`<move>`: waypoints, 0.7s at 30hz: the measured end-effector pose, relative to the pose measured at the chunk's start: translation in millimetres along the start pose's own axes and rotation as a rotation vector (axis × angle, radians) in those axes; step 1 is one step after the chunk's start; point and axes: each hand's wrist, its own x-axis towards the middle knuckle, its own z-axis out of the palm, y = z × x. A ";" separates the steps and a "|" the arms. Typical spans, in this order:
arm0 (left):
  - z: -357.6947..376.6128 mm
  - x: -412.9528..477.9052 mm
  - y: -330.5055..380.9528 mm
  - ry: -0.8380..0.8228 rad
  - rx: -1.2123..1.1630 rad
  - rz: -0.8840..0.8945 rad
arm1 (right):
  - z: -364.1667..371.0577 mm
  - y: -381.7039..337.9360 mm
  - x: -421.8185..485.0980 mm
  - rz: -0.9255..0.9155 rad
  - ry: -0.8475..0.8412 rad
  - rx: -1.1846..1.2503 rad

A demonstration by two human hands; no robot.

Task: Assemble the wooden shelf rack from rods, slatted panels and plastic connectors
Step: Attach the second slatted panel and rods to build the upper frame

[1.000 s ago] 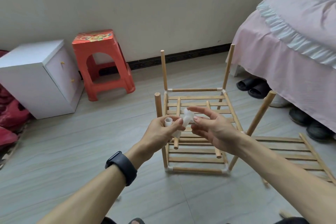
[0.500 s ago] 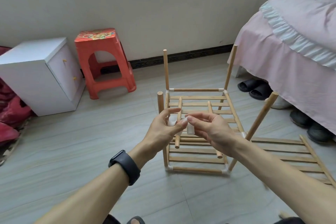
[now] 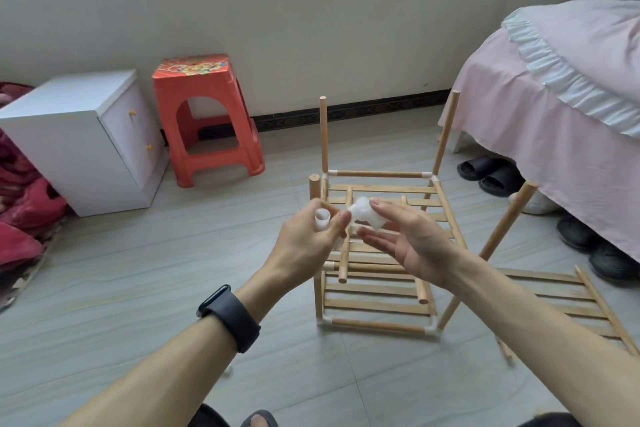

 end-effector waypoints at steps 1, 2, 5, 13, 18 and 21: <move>-2.4 1.2 4.0 0.052 0.002 0.021 | 3.7 -2.4 1.4 -0.043 0.006 -0.066; -5.2 1.4 6.8 0.087 0.003 0.037 | 8.0 -3.9 2.7 -0.090 0.004 -0.138; -12.9 -1.1 11.2 0.107 -0.004 0.065 | 24.2 -7.0 8.6 -0.224 0.006 -0.291; -39.8 12.9 -2.1 0.354 -0.169 -0.042 | 59.4 -23.4 31.3 -0.324 0.084 -0.424; -40.6 21.0 -10.3 0.244 -0.222 -0.084 | 71.0 -27.3 44.3 -0.257 0.033 -0.385; -38.2 23.4 -5.1 0.177 -0.269 -0.090 | 71.9 -31.1 52.2 -0.259 0.030 -0.391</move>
